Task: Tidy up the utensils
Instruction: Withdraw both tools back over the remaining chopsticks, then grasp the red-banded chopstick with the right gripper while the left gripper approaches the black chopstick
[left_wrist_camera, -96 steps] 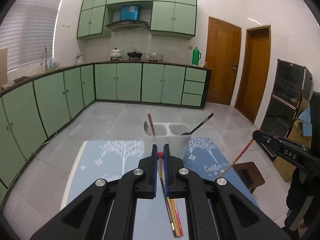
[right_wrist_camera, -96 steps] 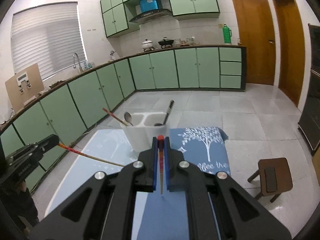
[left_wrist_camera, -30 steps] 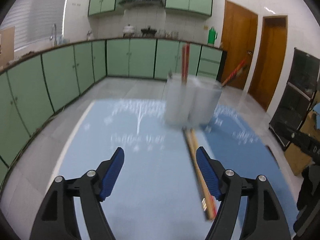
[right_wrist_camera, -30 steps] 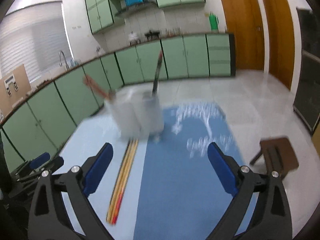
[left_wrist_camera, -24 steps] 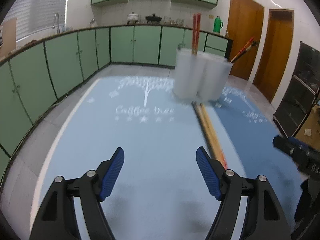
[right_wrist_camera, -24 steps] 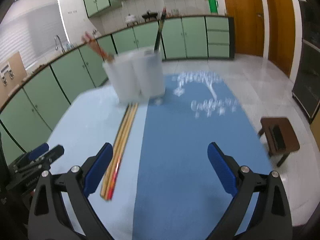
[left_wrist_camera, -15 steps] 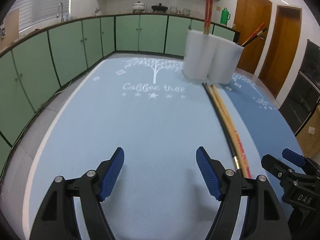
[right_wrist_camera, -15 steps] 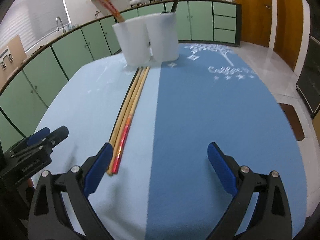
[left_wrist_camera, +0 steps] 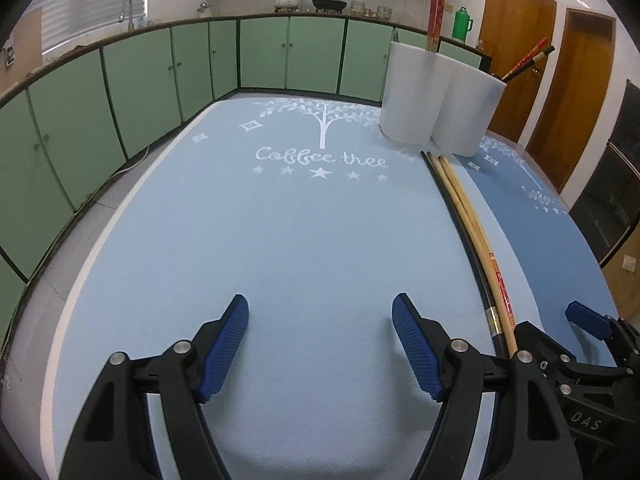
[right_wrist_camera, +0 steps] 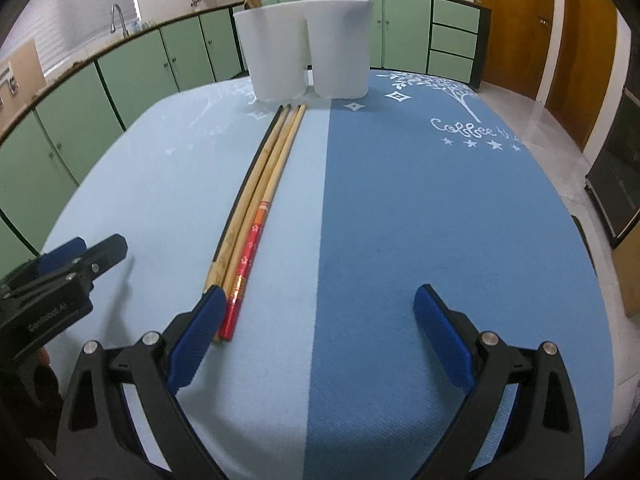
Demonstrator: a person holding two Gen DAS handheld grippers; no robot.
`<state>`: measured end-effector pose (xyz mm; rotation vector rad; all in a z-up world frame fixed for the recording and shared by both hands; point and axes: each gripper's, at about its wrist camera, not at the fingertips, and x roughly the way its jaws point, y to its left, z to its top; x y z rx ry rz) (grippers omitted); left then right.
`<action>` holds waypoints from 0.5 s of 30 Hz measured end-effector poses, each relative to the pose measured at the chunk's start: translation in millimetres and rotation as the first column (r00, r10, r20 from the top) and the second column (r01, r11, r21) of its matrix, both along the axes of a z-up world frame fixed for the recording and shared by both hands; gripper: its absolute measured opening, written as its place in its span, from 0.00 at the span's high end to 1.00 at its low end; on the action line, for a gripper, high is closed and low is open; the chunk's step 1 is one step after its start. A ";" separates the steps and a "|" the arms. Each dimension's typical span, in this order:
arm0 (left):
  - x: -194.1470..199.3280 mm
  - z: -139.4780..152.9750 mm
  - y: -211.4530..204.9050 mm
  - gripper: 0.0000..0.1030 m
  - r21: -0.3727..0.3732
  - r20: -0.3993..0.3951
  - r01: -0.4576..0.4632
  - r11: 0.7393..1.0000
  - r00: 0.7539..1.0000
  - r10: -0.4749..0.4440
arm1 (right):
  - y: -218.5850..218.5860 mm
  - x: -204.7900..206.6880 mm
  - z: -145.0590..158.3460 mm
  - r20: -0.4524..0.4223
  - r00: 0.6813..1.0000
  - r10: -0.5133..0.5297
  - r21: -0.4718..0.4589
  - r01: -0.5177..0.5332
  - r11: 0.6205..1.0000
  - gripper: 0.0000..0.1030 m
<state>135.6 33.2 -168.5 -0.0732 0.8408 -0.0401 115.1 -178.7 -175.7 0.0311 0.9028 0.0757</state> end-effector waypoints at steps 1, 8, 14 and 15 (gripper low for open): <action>0.5 -0.3 -1.0 0.29 0.004 -0.002 0.003 1.000 1.000 -0.003 | 0.6 0.2 0.0 0.000 1.000 -0.002 -0.008 0.002 1.000 0.10; 1.8 -2.4 -3.9 0.29 0.023 -0.010 0.003 1.000 1.000 -0.003 | -1.9 1.2 -1.2 -0.005 1.000 -0.025 -0.044 0.025 0.999 0.11; 2.6 -3.3 -7.2 0.29 0.050 -0.016 -0.001 0.999 1.000 0.002 | -17.6 -1.8 2.0 0.012 0.998 -0.059 -0.028 0.060 0.998 0.22; 2.8 -3.6 -8.2 0.29 0.058 -0.017 -0.001 0.998 1.000 0.002 | -17.6 -2.9 2.6 0.015 0.999 -0.043 -0.011 0.043 0.999 0.31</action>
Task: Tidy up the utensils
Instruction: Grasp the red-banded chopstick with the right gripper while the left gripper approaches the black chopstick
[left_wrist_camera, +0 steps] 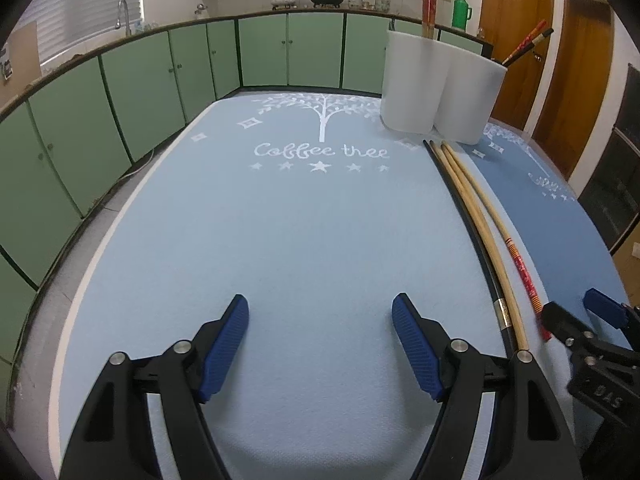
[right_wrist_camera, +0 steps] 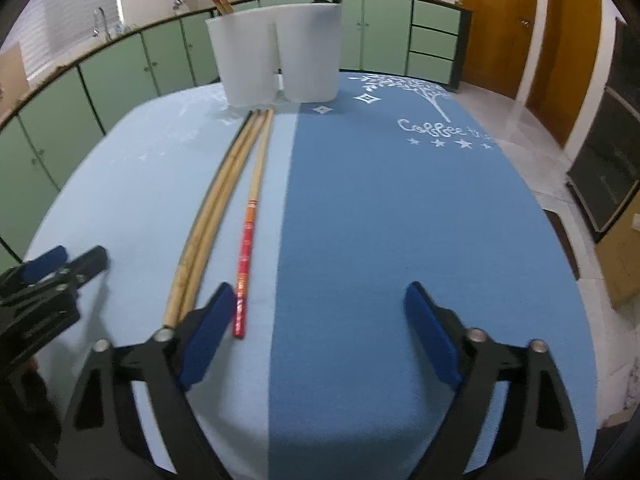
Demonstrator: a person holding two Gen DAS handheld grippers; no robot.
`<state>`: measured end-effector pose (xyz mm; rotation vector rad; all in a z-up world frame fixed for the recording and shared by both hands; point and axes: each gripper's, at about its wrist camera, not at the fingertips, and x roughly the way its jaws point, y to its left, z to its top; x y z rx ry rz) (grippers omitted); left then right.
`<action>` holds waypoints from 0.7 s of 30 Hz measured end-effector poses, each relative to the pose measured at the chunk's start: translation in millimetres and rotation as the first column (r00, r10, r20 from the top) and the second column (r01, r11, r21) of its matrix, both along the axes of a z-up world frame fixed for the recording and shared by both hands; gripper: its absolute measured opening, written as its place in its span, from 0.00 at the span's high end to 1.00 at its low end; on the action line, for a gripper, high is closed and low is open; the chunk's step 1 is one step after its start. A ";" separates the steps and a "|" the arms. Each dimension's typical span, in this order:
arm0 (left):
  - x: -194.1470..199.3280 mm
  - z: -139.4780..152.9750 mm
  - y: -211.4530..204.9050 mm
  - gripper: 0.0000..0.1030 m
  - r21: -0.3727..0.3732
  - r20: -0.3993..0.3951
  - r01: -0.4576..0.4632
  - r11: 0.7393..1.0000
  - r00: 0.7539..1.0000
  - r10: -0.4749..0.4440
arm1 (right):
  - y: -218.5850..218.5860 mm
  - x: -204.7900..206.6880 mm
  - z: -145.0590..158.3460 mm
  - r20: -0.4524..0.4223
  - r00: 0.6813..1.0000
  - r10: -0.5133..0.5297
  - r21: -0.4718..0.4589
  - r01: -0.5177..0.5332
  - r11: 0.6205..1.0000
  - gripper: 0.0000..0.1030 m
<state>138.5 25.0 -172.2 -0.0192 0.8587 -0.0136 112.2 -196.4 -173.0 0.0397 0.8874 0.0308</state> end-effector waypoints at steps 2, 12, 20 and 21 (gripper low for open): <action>0.1 -0.3 -1.6 0.29 0.012 -0.002 0.000 1.000 1.000 0.000 | 2.6 -2.9 0.4 0.004 0.999 0.039 0.016 -0.039 0.999 0.41; -2.2 -0.4 -9.7 0.29 0.032 -0.007 0.013 0.999 1.000 -0.013 | 22.6 -3.4 0.4 0.006 0.988 0.152 0.031 -0.152 0.988 0.95; -4.4 0.9 -23.4 0.29 0.020 -0.005 0.060 0.998 0.998 -0.059 | -14.7 -1.9 3.2 0.022 0.999 0.031 0.060 -0.032 0.998 0.95; -5.3 1.3 -26.2 0.29 0.011 -0.002 0.066 0.998 0.998 -0.066 | -19.3 -1.2 3.1 0.022 1.000 0.018 0.063 -0.019 0.998 0.95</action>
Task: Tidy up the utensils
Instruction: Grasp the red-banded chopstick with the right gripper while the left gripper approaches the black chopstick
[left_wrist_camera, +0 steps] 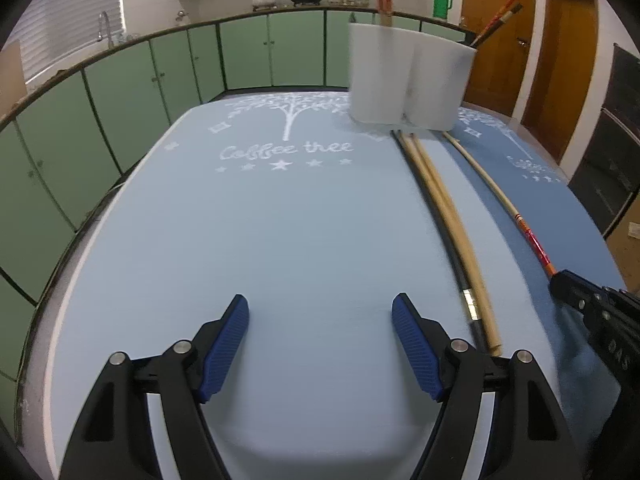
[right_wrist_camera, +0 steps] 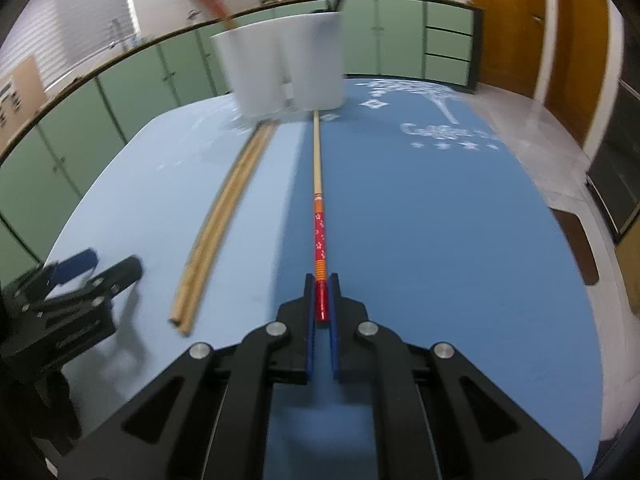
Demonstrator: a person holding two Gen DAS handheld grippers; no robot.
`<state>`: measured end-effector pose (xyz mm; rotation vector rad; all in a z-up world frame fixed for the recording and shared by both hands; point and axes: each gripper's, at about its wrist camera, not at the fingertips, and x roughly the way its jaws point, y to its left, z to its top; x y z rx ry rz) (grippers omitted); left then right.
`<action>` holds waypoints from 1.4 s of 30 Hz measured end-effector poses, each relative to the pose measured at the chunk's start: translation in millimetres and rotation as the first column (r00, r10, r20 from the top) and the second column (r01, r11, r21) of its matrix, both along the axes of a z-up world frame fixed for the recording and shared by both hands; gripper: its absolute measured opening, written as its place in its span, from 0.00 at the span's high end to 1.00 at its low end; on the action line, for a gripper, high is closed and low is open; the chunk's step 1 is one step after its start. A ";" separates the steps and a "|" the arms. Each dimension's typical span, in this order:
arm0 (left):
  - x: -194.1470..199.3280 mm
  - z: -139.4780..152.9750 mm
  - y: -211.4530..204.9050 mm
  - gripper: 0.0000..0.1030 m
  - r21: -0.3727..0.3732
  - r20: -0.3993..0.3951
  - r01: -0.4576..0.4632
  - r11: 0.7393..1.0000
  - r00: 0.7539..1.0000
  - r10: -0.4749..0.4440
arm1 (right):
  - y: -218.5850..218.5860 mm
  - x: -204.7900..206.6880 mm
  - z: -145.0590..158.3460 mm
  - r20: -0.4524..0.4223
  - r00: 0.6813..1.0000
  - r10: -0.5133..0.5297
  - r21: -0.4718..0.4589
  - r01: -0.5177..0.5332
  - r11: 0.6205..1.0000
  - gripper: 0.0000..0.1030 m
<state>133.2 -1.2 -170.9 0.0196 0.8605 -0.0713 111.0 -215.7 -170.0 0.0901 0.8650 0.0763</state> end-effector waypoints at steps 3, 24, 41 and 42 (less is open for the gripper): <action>-2.0 0.8 -8.2 0.29 -0.009 0.002 0.023 1.000 1.000 -0.023 | -13.0 2.5 -0.8 0.000 1.000 -0.030 0.002 0.030 1.000 0.95; -10.3 -0.6 -49.5 0.29 0.011 -0.013 0.142 0.990 0.990 -0.141 | -26.9 5.3 -5.3 -0.007 0.999 -0.040 0.029 0.040 0.999 0.95; -10.3 -0.2 -35.7 0.30 -0.007 -0.013 0.087 0.996 0.996 -0.088 | -27.2 3.8 -5.6 -0.008 0.999 -0.035 0.024 0.035 0.999 0.94; -11.7 0.9 -32.1 0.30 -0.021 -0.006 0.083 0.996 0.997 -0.083 | -27.2 3.8 -5.5 -0.008 0.999 -0.034 0.023 0.034 0.999 0.94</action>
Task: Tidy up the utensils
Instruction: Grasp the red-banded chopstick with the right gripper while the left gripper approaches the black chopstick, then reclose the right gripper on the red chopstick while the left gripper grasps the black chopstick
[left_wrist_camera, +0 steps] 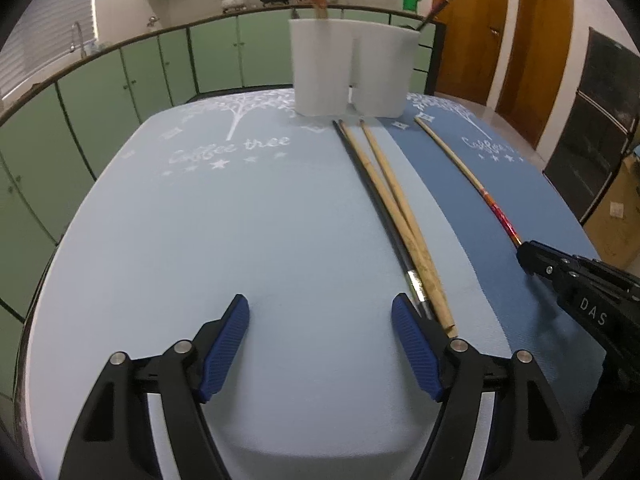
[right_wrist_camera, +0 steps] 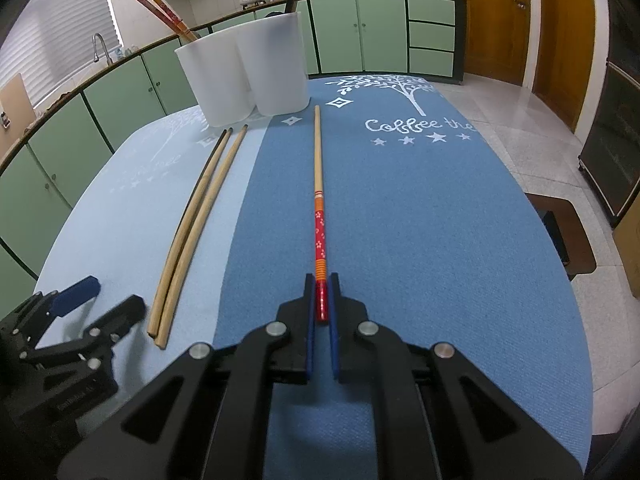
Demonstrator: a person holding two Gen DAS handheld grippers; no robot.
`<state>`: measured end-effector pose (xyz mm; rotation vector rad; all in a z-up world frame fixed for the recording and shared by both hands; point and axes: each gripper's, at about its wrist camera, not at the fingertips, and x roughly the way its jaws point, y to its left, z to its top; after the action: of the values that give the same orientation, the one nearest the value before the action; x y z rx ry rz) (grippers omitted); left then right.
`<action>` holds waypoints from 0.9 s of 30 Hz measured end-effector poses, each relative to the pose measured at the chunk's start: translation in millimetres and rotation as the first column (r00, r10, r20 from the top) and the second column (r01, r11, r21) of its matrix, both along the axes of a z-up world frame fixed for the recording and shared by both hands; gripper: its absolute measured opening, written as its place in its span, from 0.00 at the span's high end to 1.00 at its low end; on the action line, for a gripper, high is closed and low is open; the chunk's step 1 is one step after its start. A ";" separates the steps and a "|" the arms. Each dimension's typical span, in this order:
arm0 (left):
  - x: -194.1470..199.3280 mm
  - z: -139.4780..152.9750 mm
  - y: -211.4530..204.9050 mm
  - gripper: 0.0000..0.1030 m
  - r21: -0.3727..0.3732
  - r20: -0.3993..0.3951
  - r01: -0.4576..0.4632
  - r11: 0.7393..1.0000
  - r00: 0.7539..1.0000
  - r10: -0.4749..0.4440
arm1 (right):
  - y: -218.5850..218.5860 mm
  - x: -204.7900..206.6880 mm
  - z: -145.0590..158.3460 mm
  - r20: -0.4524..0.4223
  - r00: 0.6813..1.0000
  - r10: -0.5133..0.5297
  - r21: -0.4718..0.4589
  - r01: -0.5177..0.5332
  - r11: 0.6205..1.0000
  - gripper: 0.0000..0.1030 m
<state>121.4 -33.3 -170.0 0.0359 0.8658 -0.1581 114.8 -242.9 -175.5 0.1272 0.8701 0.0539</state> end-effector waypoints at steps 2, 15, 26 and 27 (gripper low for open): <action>-3.2 2.6 3.9 0.30 -0.026 0.012 0.001 1.000 1.000 -0.001 | -1.1 -0.3 0.3 0.001 1.000 0.001 0.007 -0.001 1.000 0.94; -6.5 2.4 -13.7 0.28 -0.063 -0.001 0.083 0.995 0.996 -0.084 | -3.0 -1.3 0.3 0.000 1.000 0.000 0.030 0.000 1.000 0.94; -10.8 0.1 -6.8 0.30 0.020 -0.009 0.041 0.999 0.999 -0.041 | -4.4 -1.0 0.0 0.000 1.000 0.000 0.030 0.000 1.000 0.94; -9.9 0.5 -4.0 0.30 0.015 -0.008 0.032 0.999 0.999 -0.032 | -4.8 -0.9 -0.1 0.001 1.000 0.001 0.031 -0.001 1.000 0.94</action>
<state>111.6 -37.3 -169.5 0.0630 0.8747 -0.1819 113.9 -247.7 -175.6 0.1563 0.8690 0.0681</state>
